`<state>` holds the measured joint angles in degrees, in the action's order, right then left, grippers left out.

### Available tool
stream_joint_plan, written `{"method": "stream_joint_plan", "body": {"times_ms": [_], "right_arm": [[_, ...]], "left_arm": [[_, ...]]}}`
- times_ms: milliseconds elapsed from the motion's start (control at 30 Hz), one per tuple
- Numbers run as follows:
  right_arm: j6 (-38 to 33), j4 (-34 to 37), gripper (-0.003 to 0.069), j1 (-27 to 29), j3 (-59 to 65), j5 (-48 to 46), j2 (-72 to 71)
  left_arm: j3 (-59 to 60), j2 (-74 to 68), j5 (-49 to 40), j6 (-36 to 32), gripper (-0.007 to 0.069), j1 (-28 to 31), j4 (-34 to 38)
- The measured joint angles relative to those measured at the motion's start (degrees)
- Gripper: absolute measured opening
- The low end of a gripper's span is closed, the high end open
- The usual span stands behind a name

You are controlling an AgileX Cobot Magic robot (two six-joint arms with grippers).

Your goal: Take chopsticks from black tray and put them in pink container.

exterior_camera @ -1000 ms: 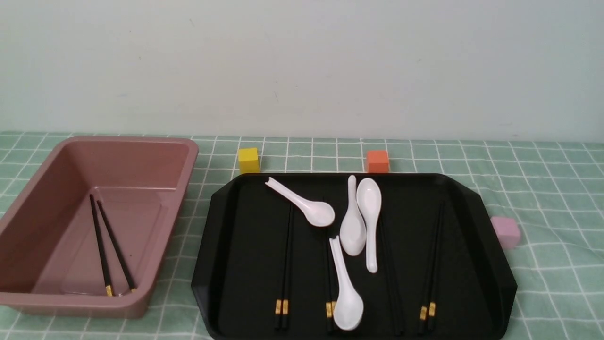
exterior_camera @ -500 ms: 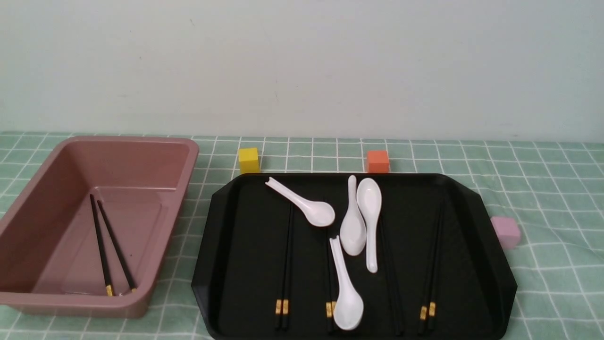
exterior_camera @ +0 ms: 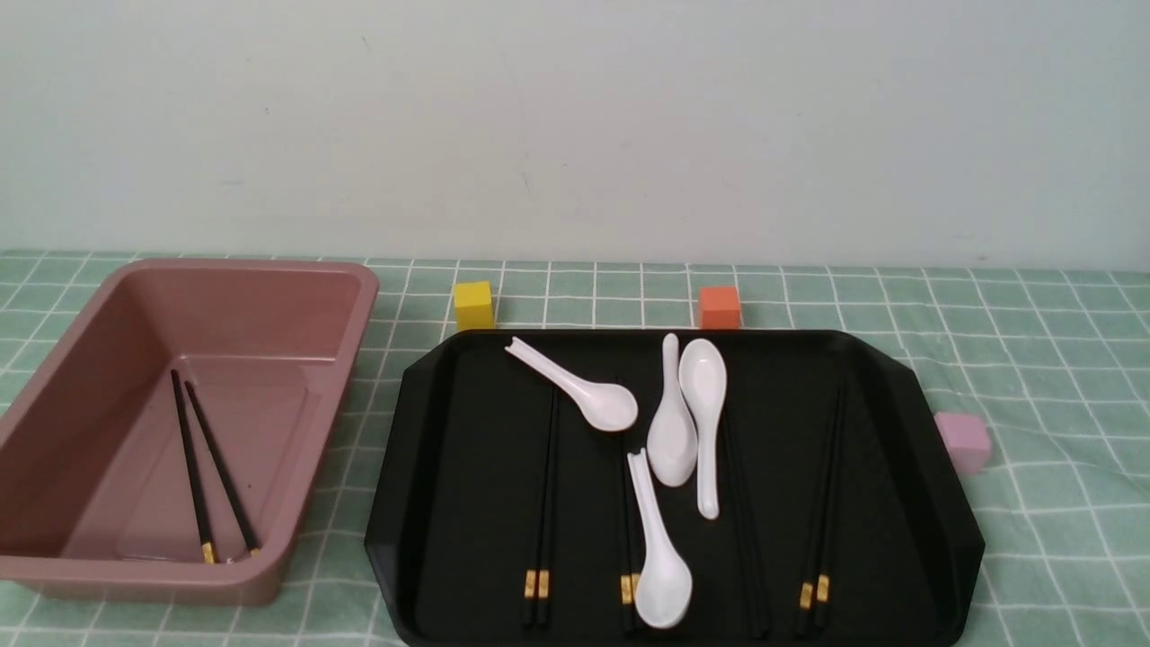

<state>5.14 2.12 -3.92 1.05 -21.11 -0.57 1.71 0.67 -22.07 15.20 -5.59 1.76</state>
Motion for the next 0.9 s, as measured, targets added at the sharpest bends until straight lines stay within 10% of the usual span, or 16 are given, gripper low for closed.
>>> {"method": "stream_joint_plan", "body": {"times_ms": [900], "right_arm": [[0.00,0.00,0.0240,0.00,0.00,0.00,0.00]], "left_arm": [[0.00,0.00,0.00,0.01,0.0036,0.00,0.00]]}}
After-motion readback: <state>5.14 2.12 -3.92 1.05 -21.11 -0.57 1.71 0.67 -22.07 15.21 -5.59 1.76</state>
